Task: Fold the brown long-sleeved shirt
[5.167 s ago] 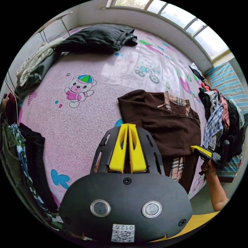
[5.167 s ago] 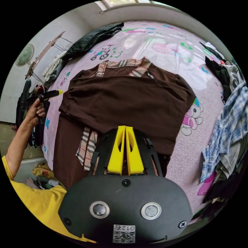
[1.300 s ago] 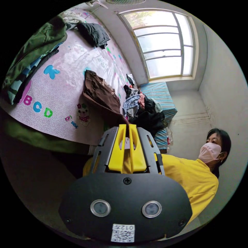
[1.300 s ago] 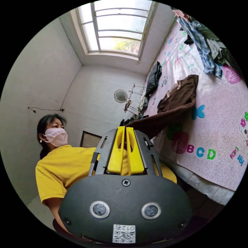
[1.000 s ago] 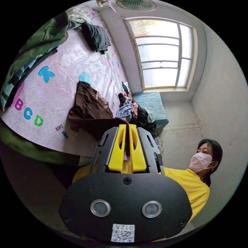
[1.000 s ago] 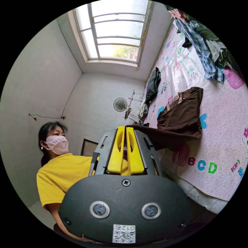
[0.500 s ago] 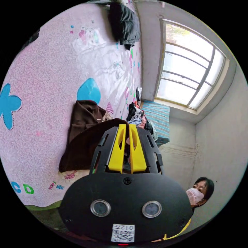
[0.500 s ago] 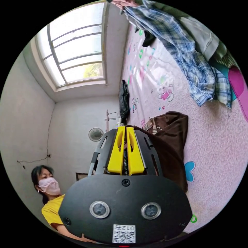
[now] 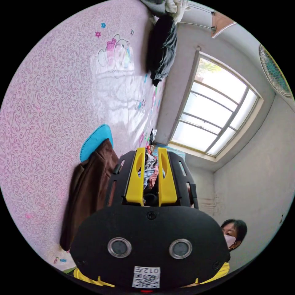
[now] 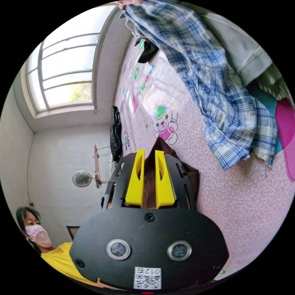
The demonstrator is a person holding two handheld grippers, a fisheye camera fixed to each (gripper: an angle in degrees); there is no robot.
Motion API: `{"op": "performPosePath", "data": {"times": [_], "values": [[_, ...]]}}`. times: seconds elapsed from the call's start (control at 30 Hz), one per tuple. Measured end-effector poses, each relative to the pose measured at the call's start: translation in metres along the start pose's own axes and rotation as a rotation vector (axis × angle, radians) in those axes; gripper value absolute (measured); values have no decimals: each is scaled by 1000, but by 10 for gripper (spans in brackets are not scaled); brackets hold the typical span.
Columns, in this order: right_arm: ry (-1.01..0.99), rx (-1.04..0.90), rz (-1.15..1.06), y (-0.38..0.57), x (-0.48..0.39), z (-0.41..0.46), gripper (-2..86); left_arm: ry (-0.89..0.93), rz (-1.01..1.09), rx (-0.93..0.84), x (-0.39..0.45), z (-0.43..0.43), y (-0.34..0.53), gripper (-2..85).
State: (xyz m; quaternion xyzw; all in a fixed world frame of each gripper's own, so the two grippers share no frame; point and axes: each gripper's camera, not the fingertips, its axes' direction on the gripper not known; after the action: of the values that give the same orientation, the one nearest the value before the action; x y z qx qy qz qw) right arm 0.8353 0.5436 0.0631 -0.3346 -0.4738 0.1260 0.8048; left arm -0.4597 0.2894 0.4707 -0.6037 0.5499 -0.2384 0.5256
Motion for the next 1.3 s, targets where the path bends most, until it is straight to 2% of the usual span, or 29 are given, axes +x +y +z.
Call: {"op": "performPosePath", "data": {"times": [0.13,0.27,0.3,0.4,0.5,0.7,0.83,1.03,1.3], "values": [[175,-125,-203,36,-51,-9,61,-225,122,-135,24,9,21,49],[402,-260,-364,101,-68,-25,70,-697,322,-296,43,18,85,44],[433,-272,-374,110,-68,-28,70,-805,360,-342,41,21,107,44],[498,-301,-362,146,-56,-42,73,-967,407,-436,24,31,156,43],[458,-280,-296,161,-46,-54,74,-1025,372,-431,0,38,182,42],[424,-257,-247,156,-55,-48,68,-1008,340,-361,-24,64,194,39],[466,-277,-249,146,-74,-40,34,-1047,362,-389,-25,90,194,31],[545,-305,-272,126,-108,-40,16,-1219,433,-443,-18,121,194,6],[633,-360,-326,102,-149,-52,9,-1193,436,-486,-14,117,186,0]]}}
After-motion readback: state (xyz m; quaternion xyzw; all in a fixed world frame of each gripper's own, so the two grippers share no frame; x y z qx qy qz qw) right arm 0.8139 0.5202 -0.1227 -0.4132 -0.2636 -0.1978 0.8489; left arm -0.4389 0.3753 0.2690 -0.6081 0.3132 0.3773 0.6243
